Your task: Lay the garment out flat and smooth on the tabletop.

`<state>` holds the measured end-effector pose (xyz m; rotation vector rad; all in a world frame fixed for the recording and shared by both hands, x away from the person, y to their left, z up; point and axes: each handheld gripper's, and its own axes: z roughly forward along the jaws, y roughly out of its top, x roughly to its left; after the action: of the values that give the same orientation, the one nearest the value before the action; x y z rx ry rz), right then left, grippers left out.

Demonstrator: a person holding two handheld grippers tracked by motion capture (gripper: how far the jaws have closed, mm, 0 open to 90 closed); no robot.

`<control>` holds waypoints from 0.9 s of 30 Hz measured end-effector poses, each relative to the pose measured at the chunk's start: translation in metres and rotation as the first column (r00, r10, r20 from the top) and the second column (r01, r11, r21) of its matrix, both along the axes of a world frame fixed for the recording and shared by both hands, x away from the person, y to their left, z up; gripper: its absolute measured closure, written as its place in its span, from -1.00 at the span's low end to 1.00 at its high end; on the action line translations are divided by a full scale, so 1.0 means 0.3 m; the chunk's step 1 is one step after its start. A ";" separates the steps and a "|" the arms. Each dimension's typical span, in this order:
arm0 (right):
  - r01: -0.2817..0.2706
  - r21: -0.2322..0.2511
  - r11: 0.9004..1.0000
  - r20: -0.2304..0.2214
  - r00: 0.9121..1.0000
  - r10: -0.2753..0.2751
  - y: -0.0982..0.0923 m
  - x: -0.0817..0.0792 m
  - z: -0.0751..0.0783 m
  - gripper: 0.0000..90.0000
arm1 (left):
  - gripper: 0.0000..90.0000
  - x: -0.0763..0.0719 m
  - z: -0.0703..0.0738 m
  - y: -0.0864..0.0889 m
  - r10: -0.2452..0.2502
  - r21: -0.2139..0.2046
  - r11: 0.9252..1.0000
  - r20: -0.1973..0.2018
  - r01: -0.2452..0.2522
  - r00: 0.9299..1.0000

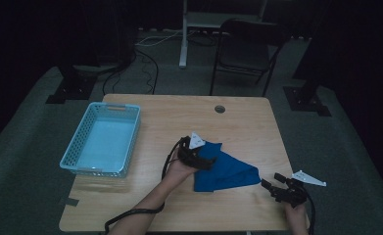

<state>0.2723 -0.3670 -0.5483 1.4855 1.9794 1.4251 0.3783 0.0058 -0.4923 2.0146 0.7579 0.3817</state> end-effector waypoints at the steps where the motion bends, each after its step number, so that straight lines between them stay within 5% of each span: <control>1: 0.001 -0.001 1.000 0.001 1.000 -0.001 0.001 0.000 0.000 -0.58 | -1.00 0.028 0.000 -0.033 0.012 0.008 1.000 -0.009 -0.012 1.000; 6: -0.007 -0.007 1.000 0.011 1.000 0.007 0.006 -0.005 0.001 -0.58 | -0.93 0.084 -0.011 -0.108 0.045 0.019 0.999 -0.050 -0.044 0.998; 10: -0.006 0.007 1.000 0.011 1.000 0.005 0.003 -0.005 0.000 -0.58 | -0.92 0.117 -0.035 -0.169 0.101 0.068 0.993 -0.067 -0.096 0.993; 13: -0.012 0.006 1.000 0.017 1.000 0.012 0.005 -0.007 0.000 -0.58 | -0.66 0.142 -0.064 -0.205 0.119 0.096 0.989 -0.076 -0.111 0.990; 15: -0.014 0.007 1.000 0.020 1.000 0.014 0.005 -0.008 0.000 -0.58 | -0.60 0.160 -0.086 -0.225 0.145 0.161 0.978 -0.091 -0.129 0.985; 17: -0.015 0.010 1.000 0.024 1.000 0.015 0.003 -0.009 0.001 -0.58 | -0.38 0.173 -0.105 -0.234 0.167 0.184 0.972 -0.109 -0.145 0.980; 22: -0.018 0.011 1.000 0.025 1.000 0.017 0.003 -0.009 0.001 -0.57 | -0.20 0.195 -0.135 -0.248 0.182 0.196 0.969 -0.168 -0.148 0.969; 27: -0.020 0.008 1.000 0.023 1.000 0.020 0.005 -0.008 0.000 -0.57 | 0.14 0.185 -0.147 -0.274 0.154 0.203 0.972 -0.150 -0.122 0.977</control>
<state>0.2700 -0.3654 -0.5483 1.4496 1.9827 1.4536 0.4338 -0.0763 -0.5363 2.2013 1.0018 0.3839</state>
